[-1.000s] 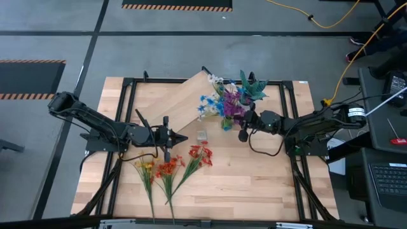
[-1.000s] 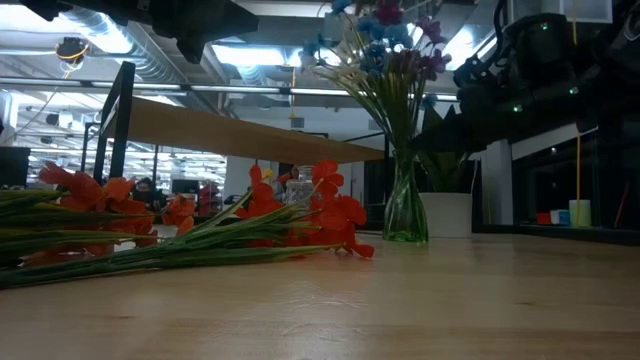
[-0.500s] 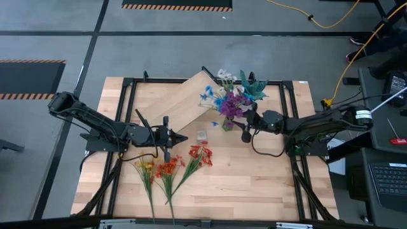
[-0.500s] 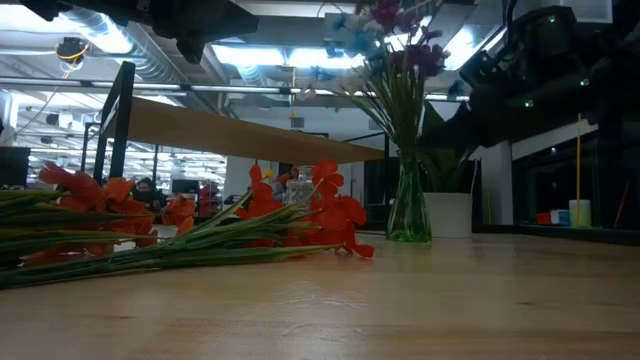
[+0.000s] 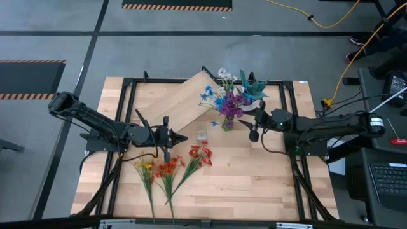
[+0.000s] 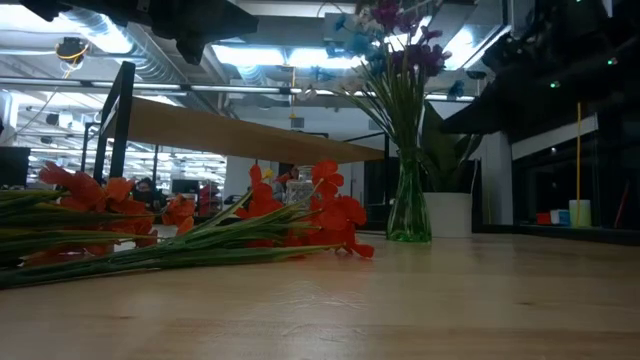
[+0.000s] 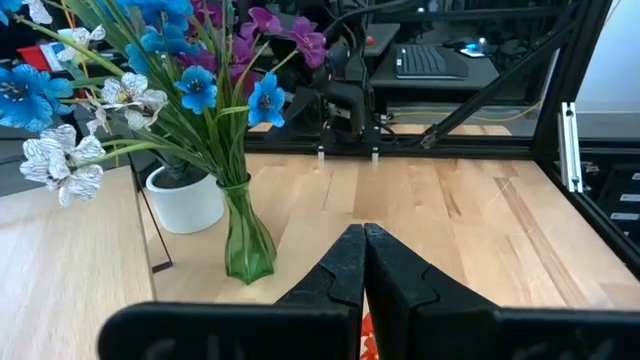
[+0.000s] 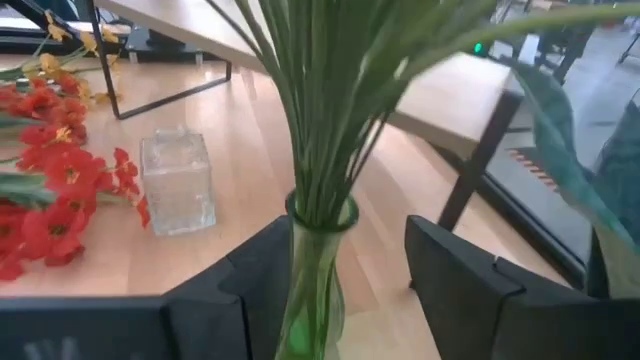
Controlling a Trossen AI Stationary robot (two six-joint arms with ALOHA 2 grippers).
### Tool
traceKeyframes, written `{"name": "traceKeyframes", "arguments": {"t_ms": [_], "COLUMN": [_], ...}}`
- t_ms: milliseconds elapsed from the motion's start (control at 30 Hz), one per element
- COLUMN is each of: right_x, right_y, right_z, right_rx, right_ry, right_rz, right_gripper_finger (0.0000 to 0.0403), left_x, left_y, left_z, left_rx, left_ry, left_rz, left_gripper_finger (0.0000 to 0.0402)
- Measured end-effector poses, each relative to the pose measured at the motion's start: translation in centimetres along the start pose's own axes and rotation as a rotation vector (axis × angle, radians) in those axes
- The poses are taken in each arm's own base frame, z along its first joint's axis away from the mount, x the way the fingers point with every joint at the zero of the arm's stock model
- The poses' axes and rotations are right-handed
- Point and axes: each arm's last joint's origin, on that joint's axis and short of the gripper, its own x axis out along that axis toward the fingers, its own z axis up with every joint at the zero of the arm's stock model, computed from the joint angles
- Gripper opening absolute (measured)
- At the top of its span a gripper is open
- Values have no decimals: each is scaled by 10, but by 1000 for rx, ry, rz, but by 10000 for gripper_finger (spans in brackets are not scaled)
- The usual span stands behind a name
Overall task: Pick and place flowers into a vace then onto a shelf
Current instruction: Put the right red flowers into the transparent vase
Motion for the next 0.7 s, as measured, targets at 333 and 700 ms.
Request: {"name": "traceKeyframes", "arguments": {"t_ms": [333,700], "right_x": [-22,-32], "right_y": [10,37], "right_z": [10,1], "right_rx": [35,36], "right_ry": [-69,13], "right_rz": [102,192], "right_gripper_finger": [81,3], "left_x": [0,3], "left_y": [-2,-26], "left_z": [-8,20], "left_rx": [5,-64], "left_ry": [84,290], "left_rz": [-73,-6], "left_gripper_finger": [2,2]}}
